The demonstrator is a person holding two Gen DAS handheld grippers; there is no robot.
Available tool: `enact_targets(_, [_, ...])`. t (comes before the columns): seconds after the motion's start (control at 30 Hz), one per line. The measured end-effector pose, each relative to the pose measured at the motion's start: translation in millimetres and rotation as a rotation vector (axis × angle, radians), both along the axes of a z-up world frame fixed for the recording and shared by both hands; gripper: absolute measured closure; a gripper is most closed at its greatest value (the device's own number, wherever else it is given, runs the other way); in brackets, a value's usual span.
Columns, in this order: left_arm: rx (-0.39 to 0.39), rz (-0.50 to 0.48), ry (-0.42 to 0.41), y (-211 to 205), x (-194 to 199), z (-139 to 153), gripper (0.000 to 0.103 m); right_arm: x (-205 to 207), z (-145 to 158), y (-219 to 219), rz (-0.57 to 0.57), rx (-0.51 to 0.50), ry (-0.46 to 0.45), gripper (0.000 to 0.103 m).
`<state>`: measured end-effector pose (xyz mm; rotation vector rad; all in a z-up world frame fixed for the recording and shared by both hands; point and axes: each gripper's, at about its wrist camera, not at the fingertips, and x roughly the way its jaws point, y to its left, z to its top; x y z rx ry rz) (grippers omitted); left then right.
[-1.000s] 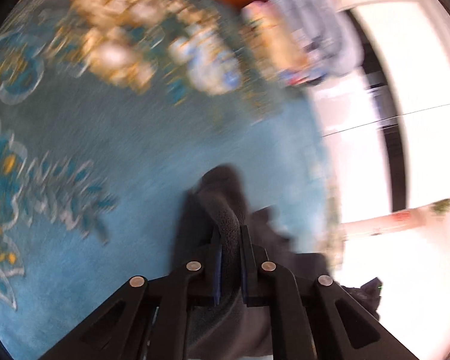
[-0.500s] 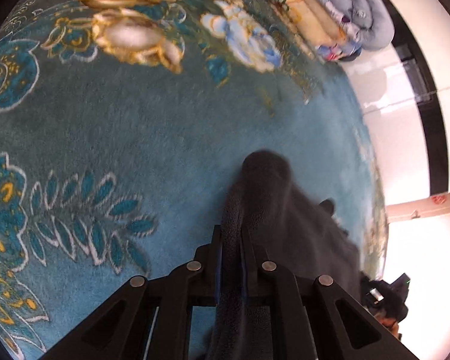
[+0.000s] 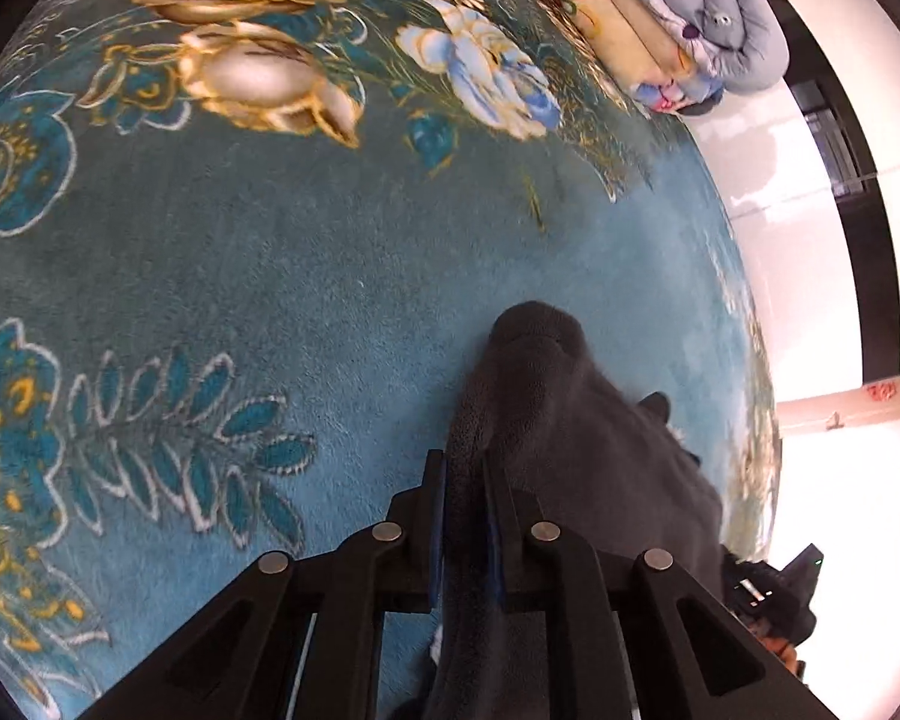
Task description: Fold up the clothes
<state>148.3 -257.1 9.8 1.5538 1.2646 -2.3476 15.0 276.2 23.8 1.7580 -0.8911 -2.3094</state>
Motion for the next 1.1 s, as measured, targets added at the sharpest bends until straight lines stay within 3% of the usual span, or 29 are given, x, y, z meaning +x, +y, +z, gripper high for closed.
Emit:
enact_targets(0.1, [-0.016,0.02,0.002,-2.7,5.7,18.7,0.088,-3.8,10.5,1.9,0.016,0.017,0.005,0.094])
enact_targets(0.17, [-0.025,0.038,0.011,-4.4,14.1,31.9,0.082,-4.9,27.0,-4.6,0.027,0.041,0.048,0.092])
enact_targets(0.23, [0.002,0.083,0.016,-8.2,31.1,36.0,0.057,7.9,40.0,-5.6,0.037,0.052,0.089,0.092])
enact_targets(0.27, [0.022,0.106,0.018,-8.3,38.8,35.8,0.052,16.6,45.6,-4.7,0.041,0.055,0.108,0.089])
enact_targets(0.3, [0.045,0.127,0.019,-6.4,45.6,32.5,0.047,25.4,51.3,-3.9,0.046,0.057,0.128,0.084])
enact_targets(0.37, [0.07,0.139,-0.001,-0.3,57.7,25.6,0.046,43.5,59.9,-1.0,0.048,0.049,0.158,0.048])
enact_targets(0.43, [0.094,0.15,-0.021,5.9,69.7,18.8,0.042,63.6,60.1,5.5,0.029,-0.002,0.161,0.038])
enact_targets(0.5, [0.115,0.162,-0.035,11.0,80.4,13.8,0.04,83.8,60.3,12.0,0.009,-0.052,0.164,0.035])
enact_targets(0.57, [0.148,0.187,-0.04,13.9,91.0,10.1,0.035,100.7,56.8,21.2,-0.015,-0.113,0.159,0.021])
enact_targets(0.7, [0.243,0.234,-0.038,17.9,108.0,1.1,0.021,131.8,45.7,29.3,-0.045,-0.232,0.133,0.019])
enact_targets(0.73, [0.248,0.233,-0.041,19.7,111.0,-0.5,0.02,137.9,41.6,29.6,-0.048,-0.251,0.12,0.013])
enact_targets(0.77, [0.218,0.216,-0.033,22.6,110.5,2.6,0.019,142.7,36.5,28.5,-0.048,-0.265,0.104,0.009])
enact_targets(0.93, [0.201,0.187,0.001,35.1,104.6,12.4,0.0,152.3,12.8,14.5,-0.039,-0.315,0.037,0.008])
enact_targets(1.1, [0.249,0.16,-0.017,49.9,93.2,0.6,0.0,148.5,-3.2,2.6,-0.05,-0.346,0.037,0.008])
